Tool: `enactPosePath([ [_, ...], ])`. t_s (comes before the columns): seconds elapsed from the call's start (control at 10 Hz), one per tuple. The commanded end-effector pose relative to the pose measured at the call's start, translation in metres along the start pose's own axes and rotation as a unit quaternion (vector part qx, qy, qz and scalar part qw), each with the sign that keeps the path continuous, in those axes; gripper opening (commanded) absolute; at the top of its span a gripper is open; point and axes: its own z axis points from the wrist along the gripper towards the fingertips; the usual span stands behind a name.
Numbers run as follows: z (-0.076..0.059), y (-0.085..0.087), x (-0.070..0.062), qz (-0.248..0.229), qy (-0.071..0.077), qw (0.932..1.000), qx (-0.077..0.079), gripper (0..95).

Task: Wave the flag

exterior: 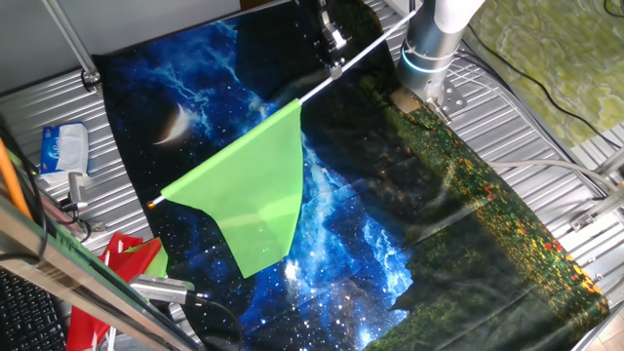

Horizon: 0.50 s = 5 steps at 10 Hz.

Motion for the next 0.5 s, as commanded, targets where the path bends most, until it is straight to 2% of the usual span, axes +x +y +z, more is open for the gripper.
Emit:
enactPosePath([
  [0.1,0.001,-0.001,0.000,-0.003,0.000,1.0000,0.001,19.0],
  [0.3,0.003,-0.004,-0.001,-0.002,0.001,1.0000,0.004,19.0],
  [0.5,0.017,-0.019,-0.005,-0.009,0.004,0.9999,0.006,19.0],
])
